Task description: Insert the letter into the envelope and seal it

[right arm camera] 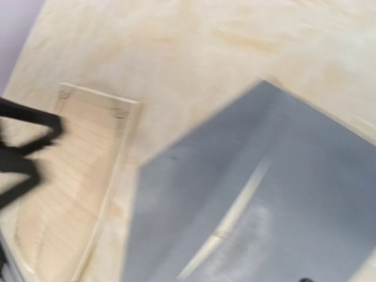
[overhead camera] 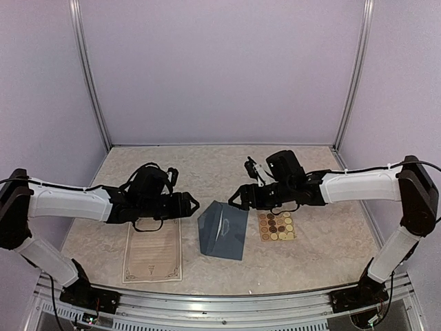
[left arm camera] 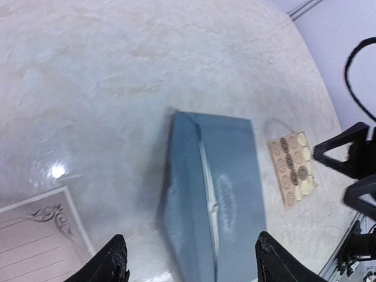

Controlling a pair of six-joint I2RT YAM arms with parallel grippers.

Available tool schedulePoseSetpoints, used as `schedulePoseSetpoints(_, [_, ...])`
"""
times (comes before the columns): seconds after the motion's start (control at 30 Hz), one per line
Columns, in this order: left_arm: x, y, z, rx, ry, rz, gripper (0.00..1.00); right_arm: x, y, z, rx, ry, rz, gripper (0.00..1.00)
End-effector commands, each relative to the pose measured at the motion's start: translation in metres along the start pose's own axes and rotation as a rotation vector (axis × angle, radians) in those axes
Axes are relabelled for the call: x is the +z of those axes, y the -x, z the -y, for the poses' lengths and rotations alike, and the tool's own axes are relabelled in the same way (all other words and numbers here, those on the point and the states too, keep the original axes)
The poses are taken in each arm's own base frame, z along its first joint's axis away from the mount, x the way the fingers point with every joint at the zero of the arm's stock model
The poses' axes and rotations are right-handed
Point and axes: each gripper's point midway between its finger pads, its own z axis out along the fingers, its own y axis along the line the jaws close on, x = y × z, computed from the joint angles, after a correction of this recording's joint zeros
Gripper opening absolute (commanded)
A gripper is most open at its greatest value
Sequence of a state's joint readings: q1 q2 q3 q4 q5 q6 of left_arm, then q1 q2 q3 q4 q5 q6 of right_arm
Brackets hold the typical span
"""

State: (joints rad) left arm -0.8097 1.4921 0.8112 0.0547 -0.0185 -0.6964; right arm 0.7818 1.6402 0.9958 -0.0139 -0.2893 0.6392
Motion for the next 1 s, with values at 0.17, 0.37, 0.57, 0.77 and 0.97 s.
schedulePoseSetpoints(0.17, [-0.022,-0.057,-0.103,-0.138,0.222,-0.090,0.76,0.034,-0.004,-0.062,-0.137,0.122,-0.064,0.75])
schedulePoseSetpoints(0.37, [-0.019,-0.058,-0.123,-0.130,0.275,-0.068,0.78,0.065,-0.016,-0.092,-0.174,0.188,-0.127,0.73])
schedulePoseSetpoints(0.57, [-0.003,-0.073,-0.124,-0.097,0.238,-0.111,0.79,0.092,-0.021,-0.097,-0.131,0.210,-0.156,0.71])
schedulePoseSetpoints(0.77, [0.009,-0.083,-0.106,-0.049,0.154,-0.137,0.78,0.115,-0.017,-0.077,-0.110,0.105,-0.189,0.69])
schedulePoseSetpoints(0.97, [0.012,-0.084,-0.085,0.018,0.073,-0.131,0.72,0.127,-0.010,-0.050,-0.062,0.063,-0.200,0.66])
